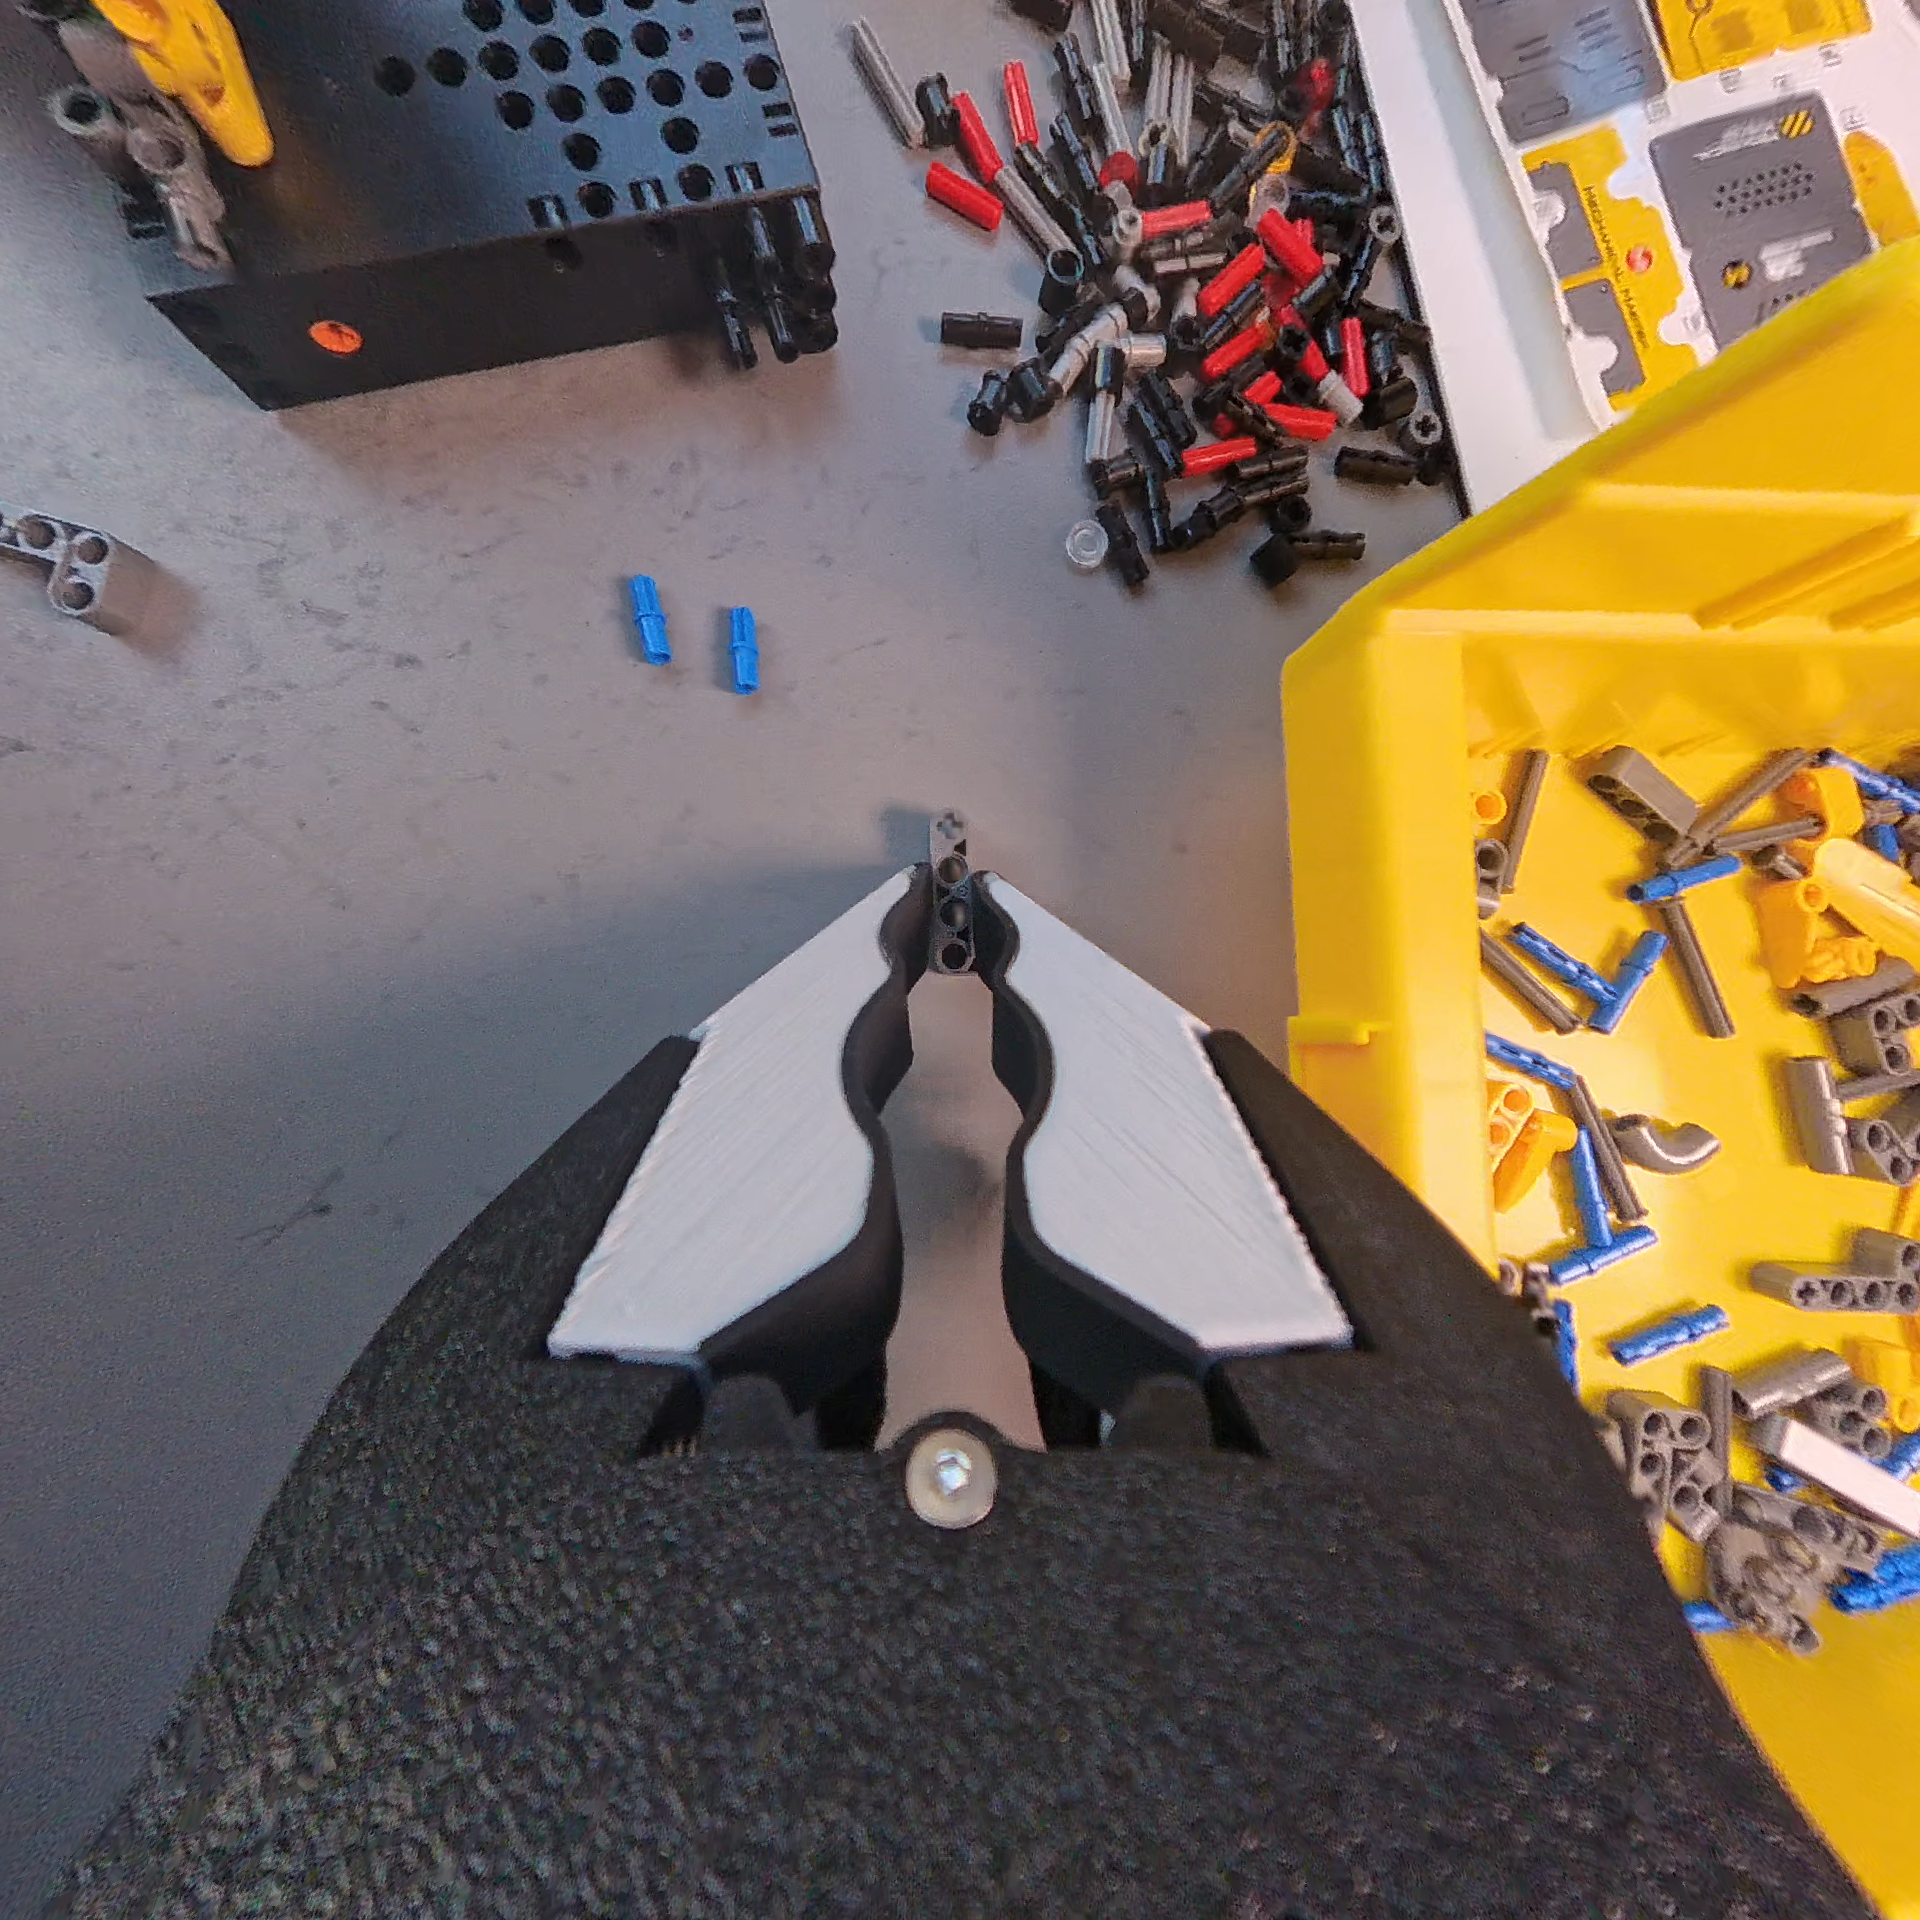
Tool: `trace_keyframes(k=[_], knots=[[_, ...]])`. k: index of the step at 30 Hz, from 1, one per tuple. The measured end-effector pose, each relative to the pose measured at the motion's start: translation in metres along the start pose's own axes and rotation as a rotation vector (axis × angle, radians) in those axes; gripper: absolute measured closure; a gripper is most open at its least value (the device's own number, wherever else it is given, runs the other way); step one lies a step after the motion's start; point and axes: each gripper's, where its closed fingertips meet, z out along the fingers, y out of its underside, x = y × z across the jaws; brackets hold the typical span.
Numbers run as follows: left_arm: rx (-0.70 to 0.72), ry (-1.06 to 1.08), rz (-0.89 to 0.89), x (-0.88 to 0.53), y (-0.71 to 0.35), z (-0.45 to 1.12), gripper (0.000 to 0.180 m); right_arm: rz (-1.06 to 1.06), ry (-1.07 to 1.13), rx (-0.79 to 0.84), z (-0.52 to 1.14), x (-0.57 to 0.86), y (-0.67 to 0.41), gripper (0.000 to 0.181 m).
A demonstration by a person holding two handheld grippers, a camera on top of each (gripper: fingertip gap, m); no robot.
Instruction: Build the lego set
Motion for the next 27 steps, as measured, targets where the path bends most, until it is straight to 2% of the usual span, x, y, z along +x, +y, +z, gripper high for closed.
trace_keyframes(k=[2,6,8,11,16,21,26,27], knots=[[-0.004,0.021,0.004,0.005,0.001,0.002,0.152,-0.033,-0.036,0.16,-0.009,-0.011,-0.026,0.175],[0.022,0.099,-0.037,0.018,-0.003,0.003,0.152,-0.153,-0.108,0.638,-0.053,-0.05,-0.101,0.175],[0.047,0.145,-0.058,0.025,-0.006,0.004,0.152,-0.112,-0.179,0.802,-0.069,-0.069,-0.126,0.175],[0.04,0.166,-0.012,0.033,-0.005,0.007,0.152,-0.002,-0.323,0.958,-0.082,-0.093,-0.147,0.175],[0.045,0.226,0.018,0.049,-0.004,0.011,0.153,0.129,-0.524,1.073,-0.093,-0.115,-0.161,0.175],[0.057,0.263,0.042,0.058,-0.007,0.01,0.165,0.177,-0.563,1.083,-0.09,-0.118,-0.161,0.175],[0.033,0.234,0.077,0.055,-0.004,0.01,0.167,0.159,-0.558,1.077,-0.089,-0.118,-0.16,0.175],[0.024,0.229,0.096,0.054,-0.003,0.009,0.18,0.147,-0.547,1.069,-0.088,-0.116,-0.159,0.175]])
